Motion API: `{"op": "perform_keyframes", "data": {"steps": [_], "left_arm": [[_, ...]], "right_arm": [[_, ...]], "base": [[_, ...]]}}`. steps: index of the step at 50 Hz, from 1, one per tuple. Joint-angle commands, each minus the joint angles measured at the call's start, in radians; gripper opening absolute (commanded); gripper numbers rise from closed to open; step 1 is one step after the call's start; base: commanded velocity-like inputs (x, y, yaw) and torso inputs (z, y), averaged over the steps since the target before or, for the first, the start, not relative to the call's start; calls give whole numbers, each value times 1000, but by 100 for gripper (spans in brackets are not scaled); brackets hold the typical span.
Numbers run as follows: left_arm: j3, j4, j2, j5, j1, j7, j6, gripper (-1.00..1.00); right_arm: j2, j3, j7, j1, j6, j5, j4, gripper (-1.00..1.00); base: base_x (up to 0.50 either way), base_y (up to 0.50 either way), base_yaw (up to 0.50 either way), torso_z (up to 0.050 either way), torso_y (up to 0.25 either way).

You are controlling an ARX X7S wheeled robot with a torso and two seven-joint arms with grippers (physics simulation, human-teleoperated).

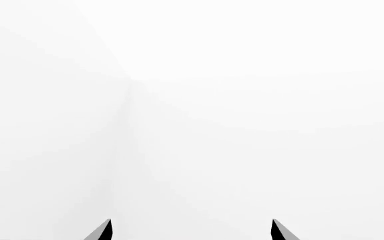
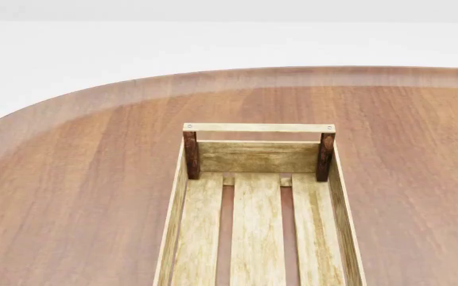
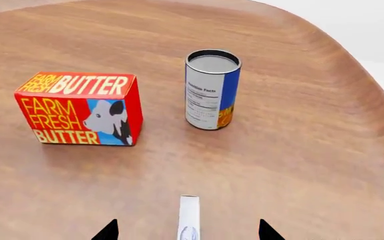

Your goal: Pick up the cream cheese and put it in the tray.

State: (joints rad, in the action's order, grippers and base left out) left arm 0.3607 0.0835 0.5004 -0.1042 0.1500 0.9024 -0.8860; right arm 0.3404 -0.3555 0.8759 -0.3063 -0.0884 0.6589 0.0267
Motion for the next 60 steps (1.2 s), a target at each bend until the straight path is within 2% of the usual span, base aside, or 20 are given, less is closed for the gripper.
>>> {"op": "perform_keyframes", "data": {"steps": [1,60], "left_arm": [[1,-1,1,2,-2,2,-1,100],[9,-2,3,-5,-7,7,18,100]], "right_arm": [[11,11,-5,16,-23,4,-34,100],[15,-11,-135,104,17,64,-266,100]], "base": [[0,0,0,0,0],[0,0,0,0,0]]}}
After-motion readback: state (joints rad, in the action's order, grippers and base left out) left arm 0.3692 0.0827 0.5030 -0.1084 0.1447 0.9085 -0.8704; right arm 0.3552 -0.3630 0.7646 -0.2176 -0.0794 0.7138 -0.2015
